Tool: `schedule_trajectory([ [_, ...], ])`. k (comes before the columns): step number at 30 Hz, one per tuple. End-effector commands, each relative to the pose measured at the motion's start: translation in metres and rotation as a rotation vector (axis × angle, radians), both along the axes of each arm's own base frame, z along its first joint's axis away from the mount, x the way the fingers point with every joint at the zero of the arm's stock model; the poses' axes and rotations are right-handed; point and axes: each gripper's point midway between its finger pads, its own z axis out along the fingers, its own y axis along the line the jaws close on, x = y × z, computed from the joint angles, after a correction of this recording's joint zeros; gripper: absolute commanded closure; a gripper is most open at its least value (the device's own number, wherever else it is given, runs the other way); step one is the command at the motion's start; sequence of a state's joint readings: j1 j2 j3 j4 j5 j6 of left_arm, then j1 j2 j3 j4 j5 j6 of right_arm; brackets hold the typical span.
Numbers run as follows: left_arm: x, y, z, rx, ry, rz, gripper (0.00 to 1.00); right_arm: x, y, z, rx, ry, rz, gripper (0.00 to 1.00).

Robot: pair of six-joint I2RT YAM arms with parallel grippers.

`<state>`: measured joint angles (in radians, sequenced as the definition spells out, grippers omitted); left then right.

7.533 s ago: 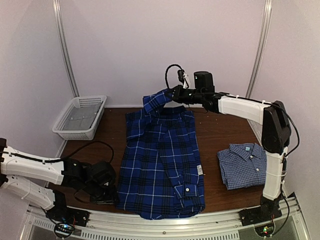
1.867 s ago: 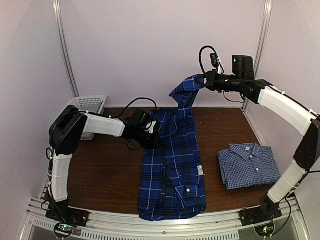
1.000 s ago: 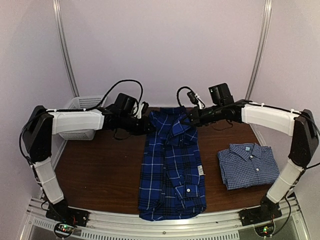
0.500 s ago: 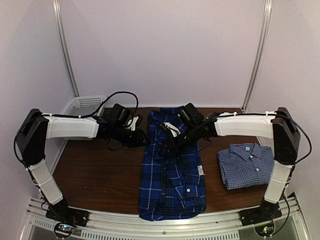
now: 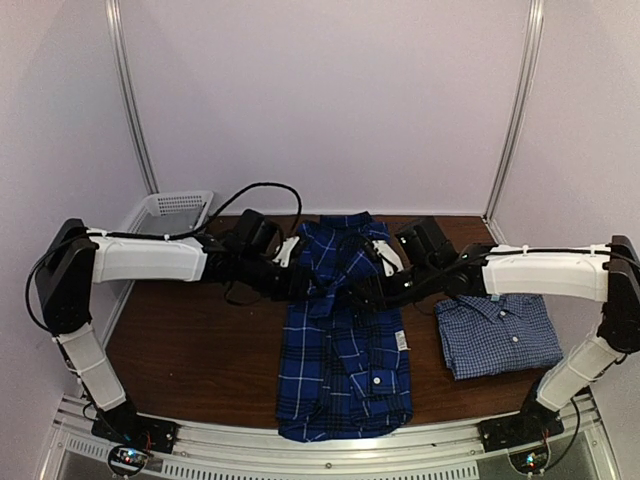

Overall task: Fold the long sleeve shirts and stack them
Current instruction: Fold the rectangle-folded shirt at the center of the board.

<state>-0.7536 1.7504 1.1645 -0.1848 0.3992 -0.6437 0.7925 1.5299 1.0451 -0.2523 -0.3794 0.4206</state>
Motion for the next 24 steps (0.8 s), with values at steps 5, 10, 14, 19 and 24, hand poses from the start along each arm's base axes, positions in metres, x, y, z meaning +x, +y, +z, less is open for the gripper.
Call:
schedule_trajectory([
  [5,-0.008,-0.031,0.014,0.033,-0.107,-0.035,0.32,0.009,-0.020,-0.032,0.042,0.006,-0.176,0.41],
  [10,-0.002,-0.022,-0.003,0.145,-0.100,0.014,0.35,0.013,-0.016,-0.053,0.042,0.027,-0.188,0.43],
  [14,0.000,-0.019,-0.015,0.189,-0.078,0.024,0.40,0.019,-0.008,-0.060,0.057,0.033,-0.188,0.45],
  [19,0.003,-0.018,-0.020,0.217,-0.075,0.033,0.50,0.027,0.000,-0.065,0.056,0.035,-0.194,0.49],
  [24,0.007,-0.019,-0.019,0.231,-0.089,0.039,0.68,0.032,0.006,-0.064,0.068,0.033,-0.194,0.57],
])
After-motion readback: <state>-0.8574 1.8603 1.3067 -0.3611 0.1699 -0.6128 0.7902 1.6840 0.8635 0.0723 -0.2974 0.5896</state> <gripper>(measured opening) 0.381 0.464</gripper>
